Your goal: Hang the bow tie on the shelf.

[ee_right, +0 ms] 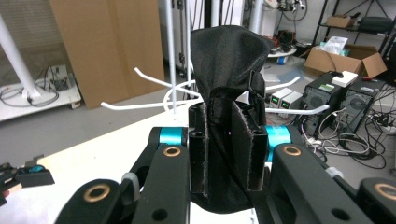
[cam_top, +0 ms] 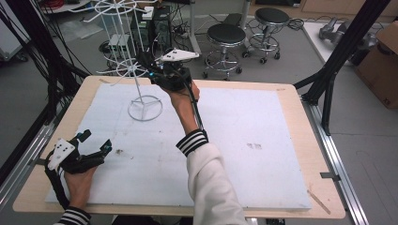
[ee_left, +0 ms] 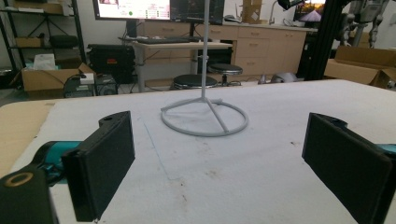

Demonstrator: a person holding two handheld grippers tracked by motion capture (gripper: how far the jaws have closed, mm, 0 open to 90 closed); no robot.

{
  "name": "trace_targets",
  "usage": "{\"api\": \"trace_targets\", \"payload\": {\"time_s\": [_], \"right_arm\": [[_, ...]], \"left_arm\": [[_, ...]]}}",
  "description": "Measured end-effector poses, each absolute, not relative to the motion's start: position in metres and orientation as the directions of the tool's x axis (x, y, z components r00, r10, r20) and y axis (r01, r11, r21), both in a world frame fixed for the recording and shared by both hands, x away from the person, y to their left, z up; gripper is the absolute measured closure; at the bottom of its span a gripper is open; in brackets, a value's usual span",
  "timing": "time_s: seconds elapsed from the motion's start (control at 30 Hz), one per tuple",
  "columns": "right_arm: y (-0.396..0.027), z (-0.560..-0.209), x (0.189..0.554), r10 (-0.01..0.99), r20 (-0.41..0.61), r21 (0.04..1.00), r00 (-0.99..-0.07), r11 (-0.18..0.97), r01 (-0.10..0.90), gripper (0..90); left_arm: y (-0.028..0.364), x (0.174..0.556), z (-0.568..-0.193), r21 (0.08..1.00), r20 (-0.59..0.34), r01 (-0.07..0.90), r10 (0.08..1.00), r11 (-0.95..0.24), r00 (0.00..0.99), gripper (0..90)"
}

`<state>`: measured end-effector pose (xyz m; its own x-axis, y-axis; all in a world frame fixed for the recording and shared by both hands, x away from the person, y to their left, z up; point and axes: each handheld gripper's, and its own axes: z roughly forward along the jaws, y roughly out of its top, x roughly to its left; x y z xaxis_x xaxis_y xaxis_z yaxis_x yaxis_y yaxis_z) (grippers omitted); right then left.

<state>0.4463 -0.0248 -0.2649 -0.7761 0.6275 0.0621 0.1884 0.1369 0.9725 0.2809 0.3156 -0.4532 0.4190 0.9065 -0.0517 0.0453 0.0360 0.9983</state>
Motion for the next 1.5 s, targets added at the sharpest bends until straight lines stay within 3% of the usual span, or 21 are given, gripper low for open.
{"api": "trace_targets", "payload": {"time_s": [1.43, 1.47, 1.5], "right_arm": [[-0.024, -0.265, 0.446, 0.627, 0.059, 0.972, -0.777, 0.14, 0.187, 76.8], [-0.006, -0.296, 0.45, 0.567, 0.069, 0.872, -0.821, 0.365, 0.326, 76.8], [-0.008, -0.297, 0.45, 0.568, 0.072, 0.871, -0.82, 0.364, 0.329, 76.8]], "left_arm": [[0.315, 0.28, -0.453, 0.999, -0.042, 0.036, 0.906, 0.029, 0.421, 9.7], [0.315, 0.28, -0.453, 0.999, -0.041, 0.036, 0.906, 0.029, 0.421, 9.7], [0.315, 0.28, -0.453, 0.999, -0.041, 0.036, 0.906, 0.029, 0.421, 9.6]]}}
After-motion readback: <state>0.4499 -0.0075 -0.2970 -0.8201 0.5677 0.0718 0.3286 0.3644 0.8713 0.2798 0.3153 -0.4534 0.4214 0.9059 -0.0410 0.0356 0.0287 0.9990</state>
